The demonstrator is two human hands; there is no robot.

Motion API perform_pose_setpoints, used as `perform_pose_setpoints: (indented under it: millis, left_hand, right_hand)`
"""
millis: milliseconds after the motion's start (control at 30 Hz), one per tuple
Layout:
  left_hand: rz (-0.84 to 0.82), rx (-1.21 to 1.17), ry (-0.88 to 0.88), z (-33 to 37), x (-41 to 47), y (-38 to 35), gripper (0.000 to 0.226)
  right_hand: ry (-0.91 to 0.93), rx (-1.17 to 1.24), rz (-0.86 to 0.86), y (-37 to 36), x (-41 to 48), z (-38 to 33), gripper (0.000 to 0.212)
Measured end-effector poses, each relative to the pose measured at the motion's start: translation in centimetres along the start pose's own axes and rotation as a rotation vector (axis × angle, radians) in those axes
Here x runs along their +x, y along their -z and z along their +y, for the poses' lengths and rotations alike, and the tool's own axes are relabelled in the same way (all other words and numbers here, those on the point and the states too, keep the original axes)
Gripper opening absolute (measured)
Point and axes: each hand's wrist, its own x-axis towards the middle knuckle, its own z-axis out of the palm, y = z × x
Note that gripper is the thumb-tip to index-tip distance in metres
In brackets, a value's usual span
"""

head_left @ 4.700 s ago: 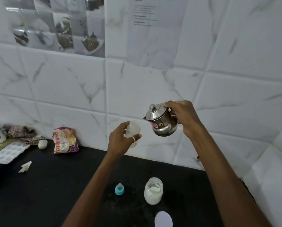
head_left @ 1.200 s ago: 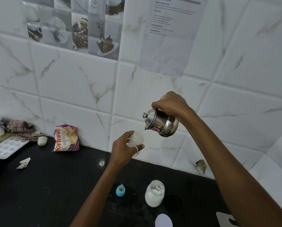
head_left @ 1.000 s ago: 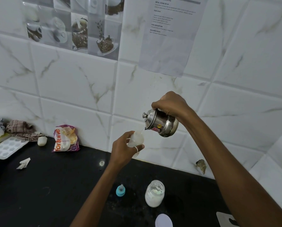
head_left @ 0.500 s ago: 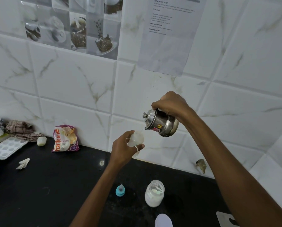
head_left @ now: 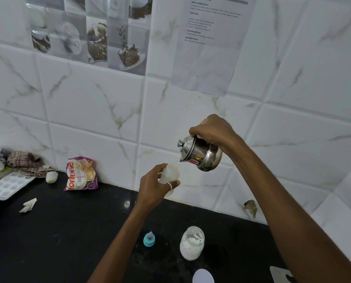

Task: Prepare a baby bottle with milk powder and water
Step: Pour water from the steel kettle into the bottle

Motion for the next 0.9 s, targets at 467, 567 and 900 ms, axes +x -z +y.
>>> perform_pose_setpoints:
  millis: [467, 567, 900]
  left_hand:
    - [0.003, 0.02, 0.001, 0.32, 0.27, -0.07, 0.07]
    - [0.004, 0.022, 0.001, 0.34, 0.3, -0.2, 0.07]
    - [0.006, 0.009, 0.002, 0.43, 0.45, -0.26, 0.07]
  right_hand:
    - [-0.013, 0.084, 0.006, 0.14, 0.0, 0.81, 0.041]
    - [-0.01, 0.092, 0.005, 0.2, 0.05, 0.88, 0.04]
    - [-0.016, 0.149, 0.003, 0.41, -0.19, 1.03, 0.042]
